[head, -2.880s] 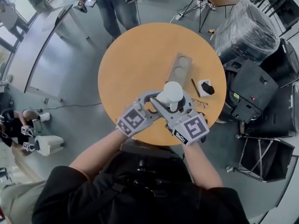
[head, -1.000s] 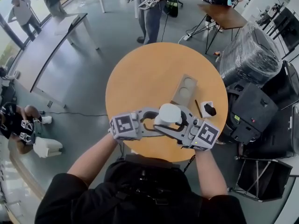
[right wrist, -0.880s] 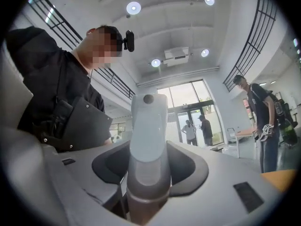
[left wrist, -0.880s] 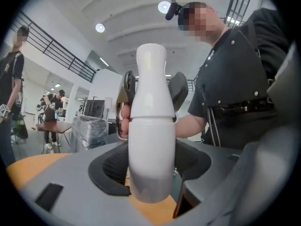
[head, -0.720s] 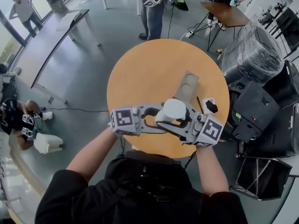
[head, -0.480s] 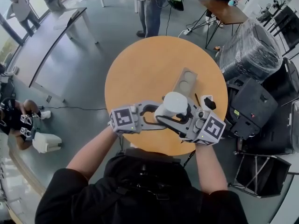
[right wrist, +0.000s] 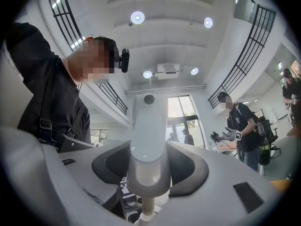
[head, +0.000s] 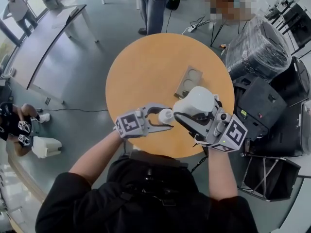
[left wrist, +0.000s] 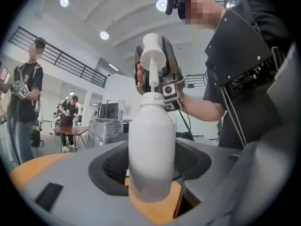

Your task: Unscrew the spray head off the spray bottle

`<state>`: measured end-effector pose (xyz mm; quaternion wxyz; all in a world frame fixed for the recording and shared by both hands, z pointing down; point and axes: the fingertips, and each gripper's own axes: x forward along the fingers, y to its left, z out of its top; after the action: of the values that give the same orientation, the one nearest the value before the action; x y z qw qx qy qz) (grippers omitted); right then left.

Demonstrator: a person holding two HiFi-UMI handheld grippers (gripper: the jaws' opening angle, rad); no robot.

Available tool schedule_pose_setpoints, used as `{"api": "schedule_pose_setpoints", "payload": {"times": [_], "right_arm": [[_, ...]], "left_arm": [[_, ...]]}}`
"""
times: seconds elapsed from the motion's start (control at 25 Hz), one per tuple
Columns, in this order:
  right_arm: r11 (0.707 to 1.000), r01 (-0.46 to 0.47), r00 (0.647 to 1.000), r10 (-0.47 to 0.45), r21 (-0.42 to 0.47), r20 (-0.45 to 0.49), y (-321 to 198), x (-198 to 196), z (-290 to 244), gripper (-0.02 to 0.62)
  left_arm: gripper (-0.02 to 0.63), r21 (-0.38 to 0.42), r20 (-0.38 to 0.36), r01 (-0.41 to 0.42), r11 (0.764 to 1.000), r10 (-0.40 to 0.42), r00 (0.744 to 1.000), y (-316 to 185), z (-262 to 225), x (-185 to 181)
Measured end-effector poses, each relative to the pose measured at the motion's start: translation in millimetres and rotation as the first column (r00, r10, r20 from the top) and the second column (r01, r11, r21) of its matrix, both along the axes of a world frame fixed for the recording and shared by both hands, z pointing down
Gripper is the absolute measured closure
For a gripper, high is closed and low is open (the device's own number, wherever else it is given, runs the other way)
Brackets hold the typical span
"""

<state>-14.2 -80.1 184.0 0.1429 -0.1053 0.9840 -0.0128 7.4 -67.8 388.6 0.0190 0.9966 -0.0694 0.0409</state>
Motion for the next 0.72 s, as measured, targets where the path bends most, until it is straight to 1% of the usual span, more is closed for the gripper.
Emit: {"api": "schedule_pose_setpoints", "payload": {"times": [0.12,0.28,0.4,0.56,0.72], "right_arm": [[1.000,-0.018,1.000,0.018,-0.006,0.012,-4,7,-6,0.357],[1.000,-0.031,0.999,0.032,-0.003,0.029,-7,18,-11,0.357],[0.999,-0.039,0.999,0.039,0.000,0.023,-9,23,-11,0.358],[0.997,-0.073,0.996,0.072,-0.032,-0.048,-21,27,8,0.357],[0.986,-0.129,0.984,0.114,-0.104,-0.138,-40,37,48,0.357]], "left_arm": [[0.299,-0.008,0.003,0.022,1.000,-0.022,1.000,-3,7,-4],[0.299,-0.013,0.026,0.052,0.999,-0.052,0.998,-9,27,-5],[0.299,-0.004,0.036,0.080,0.997,-0.080,0.996,-13,36,-5],[0.299,0.031,0.040,0.136,0.990,-0.137,0.990,-22,41,-9],[0.299,0.037,0.037,0.175,0.984,-0.176,0.984,-33,50,-8]]}}
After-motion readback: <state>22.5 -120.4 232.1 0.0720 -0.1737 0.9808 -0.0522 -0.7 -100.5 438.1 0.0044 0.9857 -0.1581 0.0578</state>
